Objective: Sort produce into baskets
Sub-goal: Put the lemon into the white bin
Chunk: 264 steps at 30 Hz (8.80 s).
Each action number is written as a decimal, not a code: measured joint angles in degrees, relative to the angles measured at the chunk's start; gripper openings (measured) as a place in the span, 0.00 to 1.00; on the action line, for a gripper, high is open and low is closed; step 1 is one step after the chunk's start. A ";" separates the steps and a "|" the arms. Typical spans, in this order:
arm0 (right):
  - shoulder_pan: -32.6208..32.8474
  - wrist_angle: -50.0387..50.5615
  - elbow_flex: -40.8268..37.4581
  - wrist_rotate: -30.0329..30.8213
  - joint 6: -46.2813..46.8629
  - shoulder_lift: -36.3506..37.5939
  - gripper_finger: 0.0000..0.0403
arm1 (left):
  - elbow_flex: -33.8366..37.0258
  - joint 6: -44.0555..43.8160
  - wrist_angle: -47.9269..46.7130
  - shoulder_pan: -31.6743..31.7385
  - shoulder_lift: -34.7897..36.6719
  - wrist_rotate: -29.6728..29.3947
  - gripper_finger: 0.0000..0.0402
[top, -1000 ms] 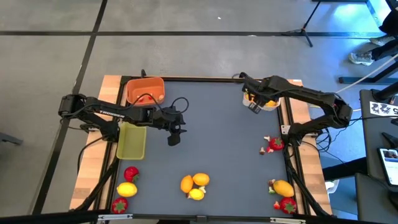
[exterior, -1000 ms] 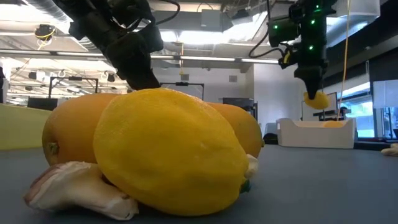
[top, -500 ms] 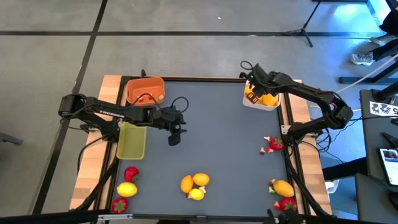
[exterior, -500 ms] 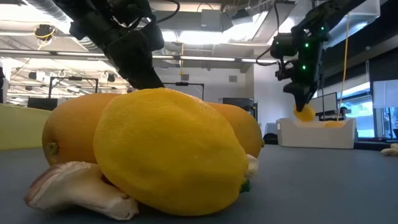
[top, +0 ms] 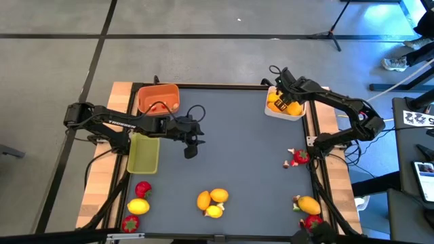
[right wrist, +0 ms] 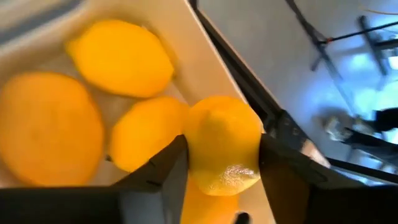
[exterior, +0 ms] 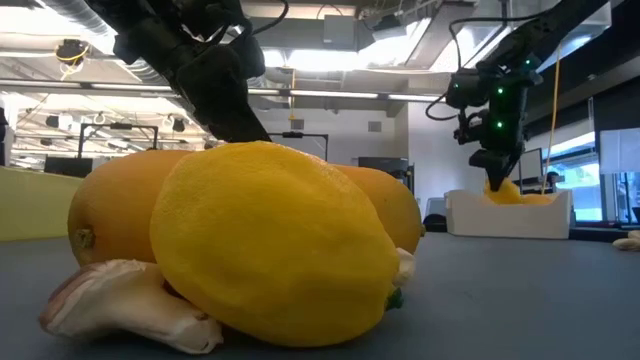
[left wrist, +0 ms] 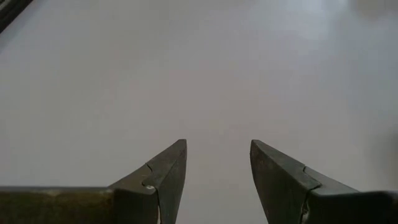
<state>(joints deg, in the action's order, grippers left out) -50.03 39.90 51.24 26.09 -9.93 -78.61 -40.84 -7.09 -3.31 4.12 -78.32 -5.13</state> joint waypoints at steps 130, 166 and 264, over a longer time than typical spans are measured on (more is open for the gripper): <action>72.75 -58.92 4.57 -28.20 31.69 -32.94 0.75 | -0.02 -22.99 7.21 -23.69 -0.04 -13.25 0.43; 70.60 -21.83 4.52 -20.04 32.86 -10.10 0.34 | 0.00 -20.19 7.00 -23.52 -0.04 -13.62 0.43; 63.52 -27.81 -7.04 -20.14 31.92 9.61 0.72 | 0.02 -18.27 9.37 -25.30 -0.06 -8.81 0.44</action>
<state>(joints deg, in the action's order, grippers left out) 13.49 12.09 44.21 5.95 21.99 -69.00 -40.82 -25.36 6.06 -21.18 -78.38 -13.94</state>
